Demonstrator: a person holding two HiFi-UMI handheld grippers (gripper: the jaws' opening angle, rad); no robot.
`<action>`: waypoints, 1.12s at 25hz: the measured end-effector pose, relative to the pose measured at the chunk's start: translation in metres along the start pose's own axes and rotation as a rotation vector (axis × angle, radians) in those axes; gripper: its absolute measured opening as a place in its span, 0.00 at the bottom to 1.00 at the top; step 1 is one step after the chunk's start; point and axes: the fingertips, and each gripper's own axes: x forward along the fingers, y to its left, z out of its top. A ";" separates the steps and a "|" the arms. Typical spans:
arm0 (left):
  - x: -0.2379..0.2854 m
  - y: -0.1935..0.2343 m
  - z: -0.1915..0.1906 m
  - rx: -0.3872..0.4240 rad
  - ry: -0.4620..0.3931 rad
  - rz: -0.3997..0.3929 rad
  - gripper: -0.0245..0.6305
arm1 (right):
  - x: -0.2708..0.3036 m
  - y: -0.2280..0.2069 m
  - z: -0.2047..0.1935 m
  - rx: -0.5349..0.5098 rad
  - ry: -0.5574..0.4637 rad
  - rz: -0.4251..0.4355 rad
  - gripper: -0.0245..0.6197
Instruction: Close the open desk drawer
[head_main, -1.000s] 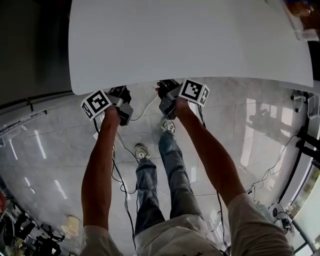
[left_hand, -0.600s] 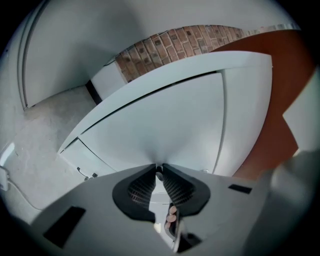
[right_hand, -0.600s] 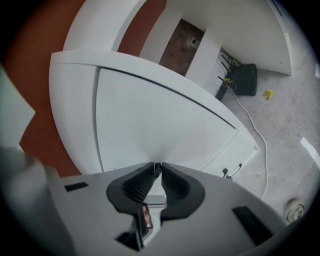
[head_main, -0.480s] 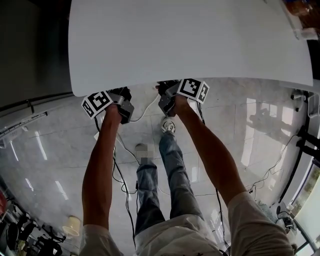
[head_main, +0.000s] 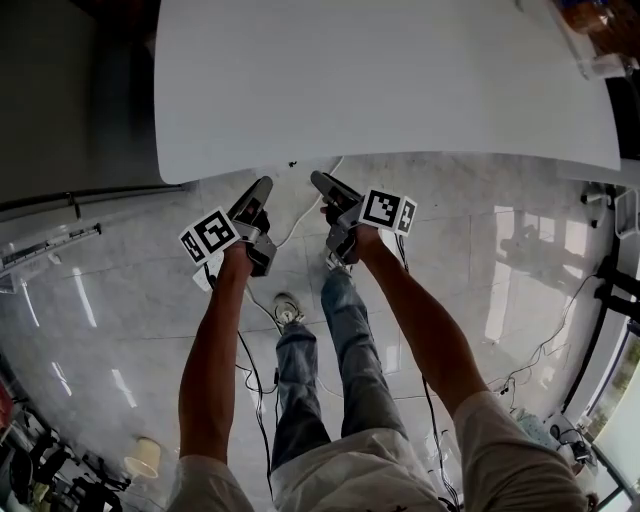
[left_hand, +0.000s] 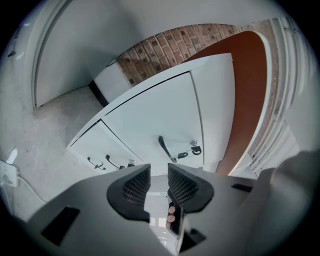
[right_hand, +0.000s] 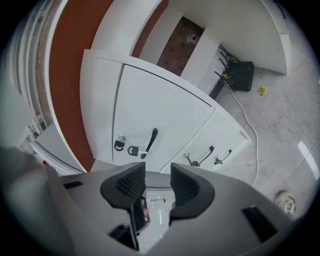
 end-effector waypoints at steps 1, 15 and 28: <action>-0.004 -0.001 -0.004 0.001 -0.001 -0.001 0.21 | -0.003 0.001 -0.004 -0.004 0.001 0.000 0.28; -0.064 -0.061 -0.015 0.318 0.046 0.027 0.05 | -0.043 0.063 -0.038 -0.352 0.005 -0.132 0.06; -0.155 -0.232 -0.061 0.975 -0.036 0.050 0.05 | -0.166 0.224 -0.054 -1.047 -0.113 -0.281 0.06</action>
